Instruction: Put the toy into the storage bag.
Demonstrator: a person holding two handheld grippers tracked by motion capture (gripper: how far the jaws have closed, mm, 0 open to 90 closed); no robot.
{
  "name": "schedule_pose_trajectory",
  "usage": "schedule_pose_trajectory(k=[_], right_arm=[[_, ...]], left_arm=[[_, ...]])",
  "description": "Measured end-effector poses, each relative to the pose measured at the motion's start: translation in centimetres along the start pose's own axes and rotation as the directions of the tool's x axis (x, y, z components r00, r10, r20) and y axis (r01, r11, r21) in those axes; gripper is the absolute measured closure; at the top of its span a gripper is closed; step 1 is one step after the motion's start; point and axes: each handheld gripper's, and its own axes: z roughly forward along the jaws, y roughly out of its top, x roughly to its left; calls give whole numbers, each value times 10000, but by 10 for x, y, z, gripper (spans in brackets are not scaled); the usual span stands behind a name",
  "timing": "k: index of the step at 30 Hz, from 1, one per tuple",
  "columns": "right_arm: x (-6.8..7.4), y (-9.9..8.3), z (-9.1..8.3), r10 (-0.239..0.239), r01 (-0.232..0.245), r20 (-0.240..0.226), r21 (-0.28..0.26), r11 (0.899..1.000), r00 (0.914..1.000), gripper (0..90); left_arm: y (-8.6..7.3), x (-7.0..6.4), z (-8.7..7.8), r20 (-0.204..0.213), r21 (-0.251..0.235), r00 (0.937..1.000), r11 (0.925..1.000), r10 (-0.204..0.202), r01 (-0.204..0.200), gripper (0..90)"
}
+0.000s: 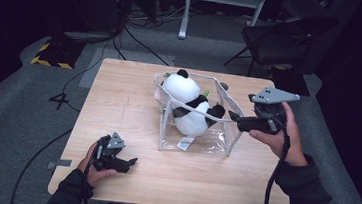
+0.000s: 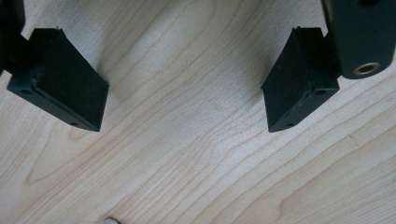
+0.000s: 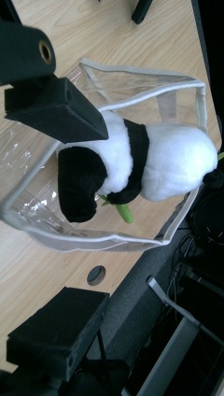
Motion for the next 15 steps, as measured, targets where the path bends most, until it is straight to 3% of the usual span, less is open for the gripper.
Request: schedule_pose_trajectory(k=[15], right_arm=[[-6, -23, -25, 182, -179, 91, -319, 9993, 9998, 186]], left_arm=[[0, 0, 0, 0, -3, 10000, 10000, -12, 12, 142]])
